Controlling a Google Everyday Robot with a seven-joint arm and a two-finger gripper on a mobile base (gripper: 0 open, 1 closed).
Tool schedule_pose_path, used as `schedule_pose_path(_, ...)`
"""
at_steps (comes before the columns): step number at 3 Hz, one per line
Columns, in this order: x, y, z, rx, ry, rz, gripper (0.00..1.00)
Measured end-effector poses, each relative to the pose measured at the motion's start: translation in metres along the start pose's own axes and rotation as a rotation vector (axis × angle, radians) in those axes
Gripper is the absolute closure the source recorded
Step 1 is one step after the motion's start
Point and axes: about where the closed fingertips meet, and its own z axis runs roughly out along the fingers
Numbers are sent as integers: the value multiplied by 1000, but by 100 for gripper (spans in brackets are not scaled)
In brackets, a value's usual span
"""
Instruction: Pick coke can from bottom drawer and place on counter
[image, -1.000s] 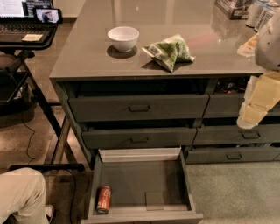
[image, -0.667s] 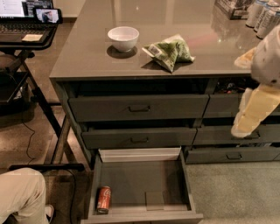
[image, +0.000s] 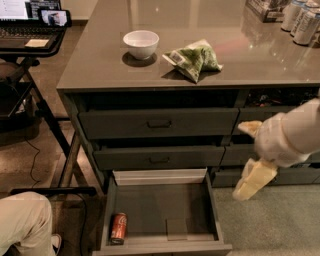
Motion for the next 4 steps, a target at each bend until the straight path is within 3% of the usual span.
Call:
schedule_pose_path(1, 13, 14, 78, -30, -132, -8, 0)
schedule_pose_path(2, 13, -3, 87, 27, -149, -20, 0)
schedule_pose_path(3, 13, -3, 87, 28, -149, -19, 0)
schedule_pose_path(4, 24, -7, 107, 42, -179, 11, 0)
